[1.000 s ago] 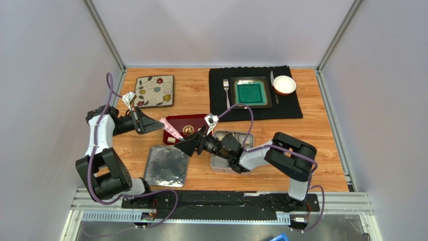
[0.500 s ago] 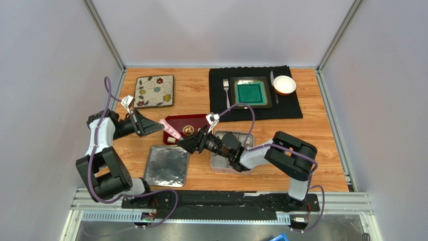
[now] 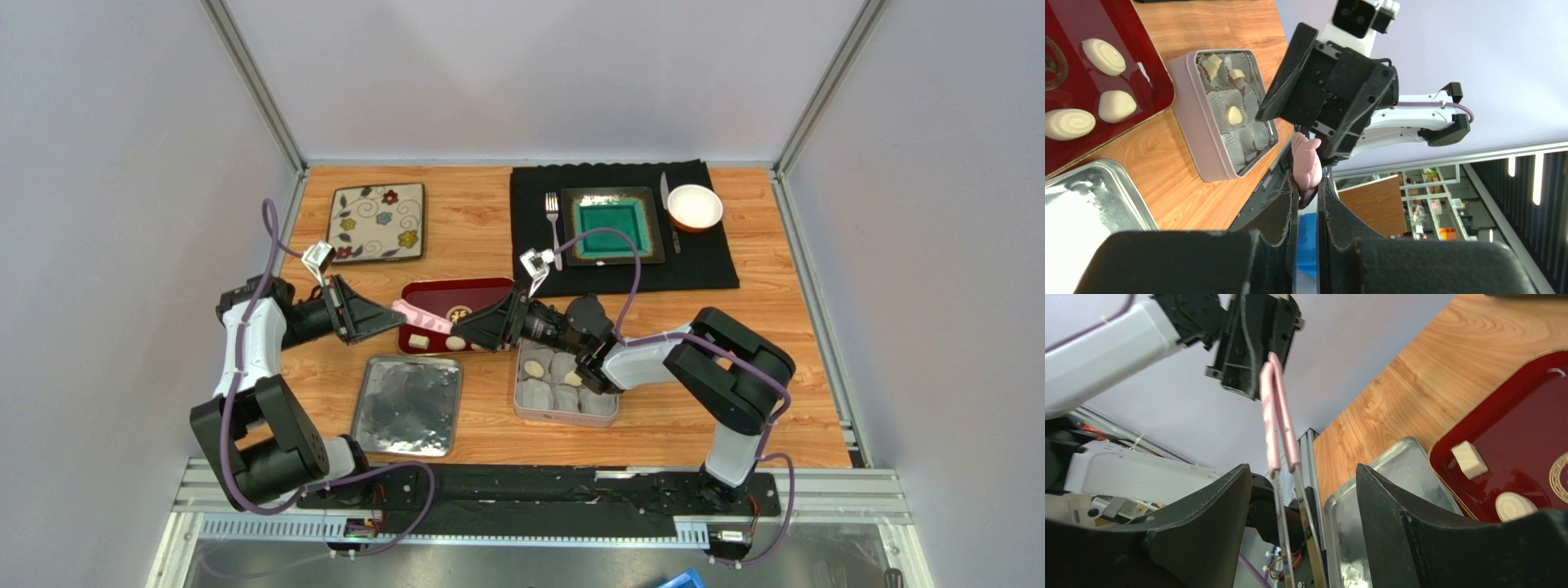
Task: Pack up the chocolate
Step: Pick up the clamp from the plate.
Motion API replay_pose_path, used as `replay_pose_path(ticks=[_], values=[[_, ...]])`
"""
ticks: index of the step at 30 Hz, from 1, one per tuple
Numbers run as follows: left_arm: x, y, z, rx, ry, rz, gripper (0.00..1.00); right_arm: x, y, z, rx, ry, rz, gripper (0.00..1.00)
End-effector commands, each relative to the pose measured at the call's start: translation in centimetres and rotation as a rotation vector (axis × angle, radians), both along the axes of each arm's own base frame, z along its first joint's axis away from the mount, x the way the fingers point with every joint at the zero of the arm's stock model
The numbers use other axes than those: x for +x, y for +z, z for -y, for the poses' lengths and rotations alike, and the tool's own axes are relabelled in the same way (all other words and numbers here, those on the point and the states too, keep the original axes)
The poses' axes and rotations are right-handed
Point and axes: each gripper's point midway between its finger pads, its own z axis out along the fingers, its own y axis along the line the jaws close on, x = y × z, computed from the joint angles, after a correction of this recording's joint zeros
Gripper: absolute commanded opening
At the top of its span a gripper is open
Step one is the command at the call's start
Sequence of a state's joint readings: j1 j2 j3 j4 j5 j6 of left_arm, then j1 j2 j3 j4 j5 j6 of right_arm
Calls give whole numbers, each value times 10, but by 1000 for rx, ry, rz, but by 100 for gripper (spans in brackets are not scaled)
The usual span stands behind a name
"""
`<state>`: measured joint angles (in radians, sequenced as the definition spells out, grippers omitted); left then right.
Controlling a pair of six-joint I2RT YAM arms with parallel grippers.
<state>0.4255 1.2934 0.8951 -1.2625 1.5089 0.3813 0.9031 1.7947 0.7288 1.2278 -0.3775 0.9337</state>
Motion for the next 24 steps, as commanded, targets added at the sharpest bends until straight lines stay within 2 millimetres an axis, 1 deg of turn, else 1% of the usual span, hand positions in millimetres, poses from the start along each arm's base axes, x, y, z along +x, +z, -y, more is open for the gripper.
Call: replay_pose_path(ticks=[1,3,5,6,7,8,10,13,17,19,20,21,22,23,24], values=[[-2,52,5,-249,2,66,0,-23,99,26,274,17,238,70],[0,54,4,-249,7,65,0,-24,104,32,282,-12,256,71],[6,58,2,-230,16,110,0,-24,100,37,275,-38,252,74],[6,62,2,-239,25,85,0,-24,99,39,271,-49,248,74],[11,66,1,-234,30,93,0,-25,101,43,278,-59,248,76],[13,67,0,-229,36,102,0,-25,94,46,264,-74,238,77],[18,69,-2,-230,36,100,0,-26,92,51,262,-91,236,78],[19,73,-4,-234,38,94,0,-23,82,54,243,-124,224,79],[17,79,-3,-237,32,90,0,-17,77,49,233,-138,219,79],[16,84,-3,-236,26,94,0,-15,82,43,245,-139,227,79],[16,87,-3,-238,25,90,0,-13,79,40,241,-141,224,79],[17,92,-3,-232,20,104,0,-13,83,37,250,-140,228,79],[17,96,-4,-232,18,110,0,-14,82,33,250,-144,225,79],[18,100,-4,-236,15,104,0,-12,79,30,245,-146,216,79],[20,107,-5,-223,12,128,0,-10,71,26,230,-146,201,79]])
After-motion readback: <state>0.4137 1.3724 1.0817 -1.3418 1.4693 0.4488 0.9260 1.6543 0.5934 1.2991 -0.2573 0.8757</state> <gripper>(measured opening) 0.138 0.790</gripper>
